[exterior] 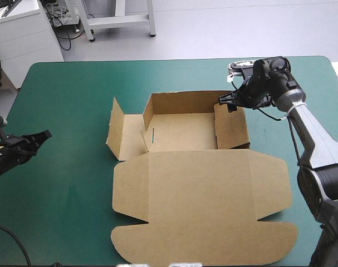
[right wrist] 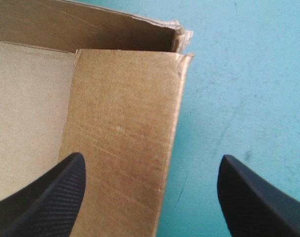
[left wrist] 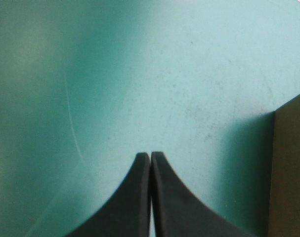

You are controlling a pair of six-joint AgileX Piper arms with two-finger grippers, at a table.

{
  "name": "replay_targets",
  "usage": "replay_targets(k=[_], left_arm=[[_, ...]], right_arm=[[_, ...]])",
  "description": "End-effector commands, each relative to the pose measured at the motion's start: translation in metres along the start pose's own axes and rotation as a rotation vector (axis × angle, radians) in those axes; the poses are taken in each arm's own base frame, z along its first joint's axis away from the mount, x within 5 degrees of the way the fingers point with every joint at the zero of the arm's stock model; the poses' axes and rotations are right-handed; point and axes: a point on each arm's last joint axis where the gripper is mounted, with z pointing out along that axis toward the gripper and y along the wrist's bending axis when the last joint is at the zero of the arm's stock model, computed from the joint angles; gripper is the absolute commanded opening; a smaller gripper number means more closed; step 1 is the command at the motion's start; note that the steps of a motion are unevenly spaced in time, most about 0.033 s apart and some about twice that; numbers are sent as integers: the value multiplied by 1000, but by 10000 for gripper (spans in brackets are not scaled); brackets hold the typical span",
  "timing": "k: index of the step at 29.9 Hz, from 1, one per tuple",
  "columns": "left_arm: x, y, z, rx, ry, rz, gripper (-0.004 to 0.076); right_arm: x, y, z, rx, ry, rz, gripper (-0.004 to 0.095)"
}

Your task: Fold the box

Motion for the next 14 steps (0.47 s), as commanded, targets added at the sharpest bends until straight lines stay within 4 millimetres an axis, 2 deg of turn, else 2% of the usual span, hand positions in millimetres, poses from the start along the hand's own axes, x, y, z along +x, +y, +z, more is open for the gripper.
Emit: replay_targets(k=[1,5,14], left_arm=[[-12,-4,-9,8,-90,-28,-32],[-13,-4,-9,5,-98,-29,-32],[-14,-4,-9,5,-107,-34,-32]], right_arm=[[-7,-4,-50,37,-97,-12,699],[-12,-6,-78,51,-164,-13,699],[2,-5,-130,24,-274,18,698]])
